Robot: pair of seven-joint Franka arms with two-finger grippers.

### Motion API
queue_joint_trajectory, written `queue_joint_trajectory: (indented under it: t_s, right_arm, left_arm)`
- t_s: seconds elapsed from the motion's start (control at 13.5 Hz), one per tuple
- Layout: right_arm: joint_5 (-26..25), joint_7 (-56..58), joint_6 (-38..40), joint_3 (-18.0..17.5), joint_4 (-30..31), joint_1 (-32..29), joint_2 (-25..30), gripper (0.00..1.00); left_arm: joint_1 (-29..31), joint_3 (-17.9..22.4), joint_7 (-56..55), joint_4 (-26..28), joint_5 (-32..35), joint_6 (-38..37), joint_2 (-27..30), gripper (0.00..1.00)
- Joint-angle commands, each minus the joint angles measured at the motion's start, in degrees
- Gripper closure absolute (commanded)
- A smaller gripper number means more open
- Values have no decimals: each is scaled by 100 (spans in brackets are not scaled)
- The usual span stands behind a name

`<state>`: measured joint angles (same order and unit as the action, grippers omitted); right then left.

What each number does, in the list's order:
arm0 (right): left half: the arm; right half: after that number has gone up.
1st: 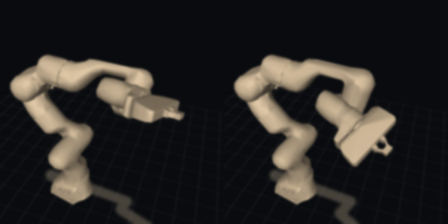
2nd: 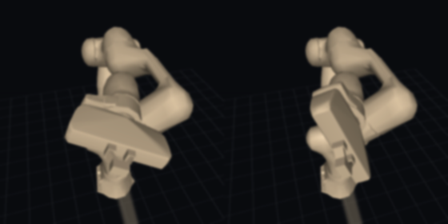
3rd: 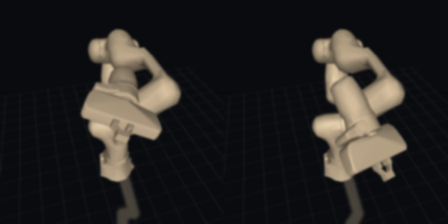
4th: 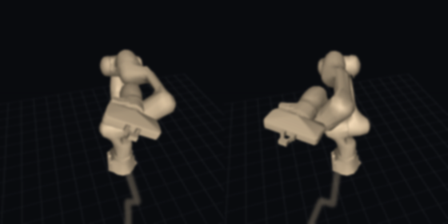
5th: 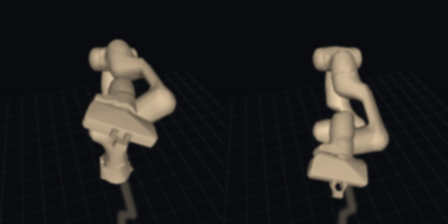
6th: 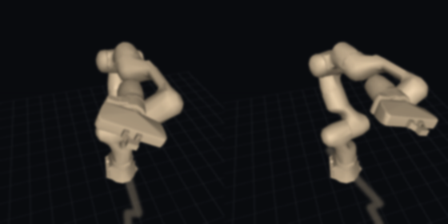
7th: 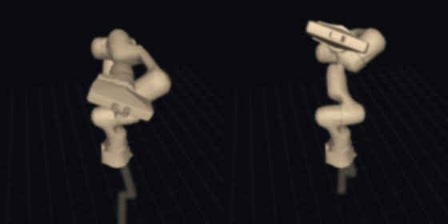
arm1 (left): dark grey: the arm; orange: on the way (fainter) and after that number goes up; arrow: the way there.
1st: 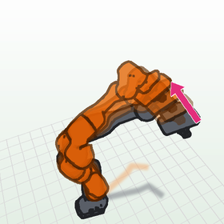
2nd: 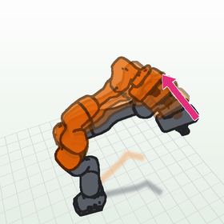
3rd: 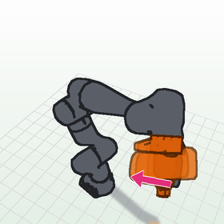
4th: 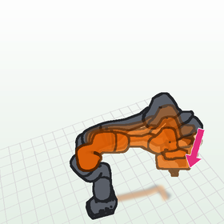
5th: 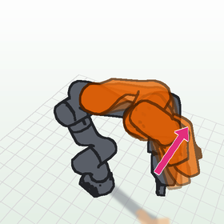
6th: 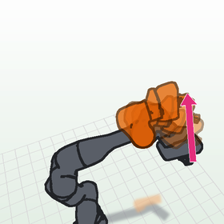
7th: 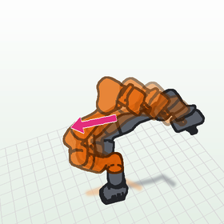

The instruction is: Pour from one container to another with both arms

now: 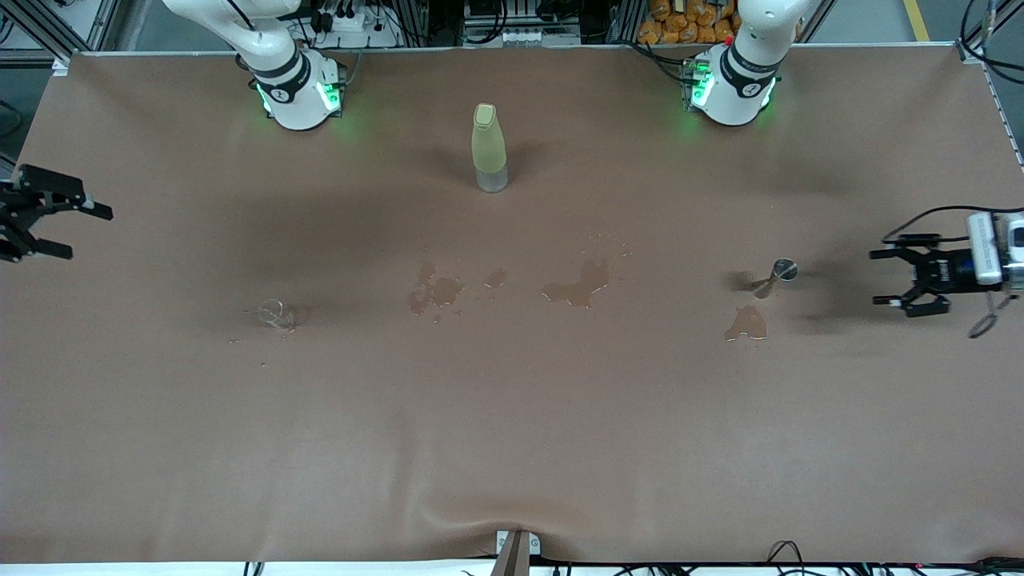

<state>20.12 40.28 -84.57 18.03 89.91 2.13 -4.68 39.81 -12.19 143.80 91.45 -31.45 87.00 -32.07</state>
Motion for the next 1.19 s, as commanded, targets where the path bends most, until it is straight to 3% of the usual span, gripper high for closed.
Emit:
queue_joint_trajectory:
  t_s: [0.0,0.22,0.37,0.81,1.11]
  right_arm:
    - [-753,-1202,55,-657,-166,-37,361,0]
    - [-1263,-2249,352,-1527,-447,-405,459,0]
    - [-1554,-2847,467,-1872,-545,-468,459,0]
    - [-1950,-2911,433,-1742,-510,-381,459,0]
    - [-1986,-3200,231,-1565,-361,-108,459,0]
  left_arm:
    - [-411,15,-80,-741,655,-305,297,0]
    - [-780,-89,8,-866,1165,-306,797,0]
    - [-808,-379,157,-988,1491,-306,965,0]
    - [-817,-1380,1429,-1446,2800,-61,975,0]
    - [-799,-1759,2203,-1455,3100,238,992,0]
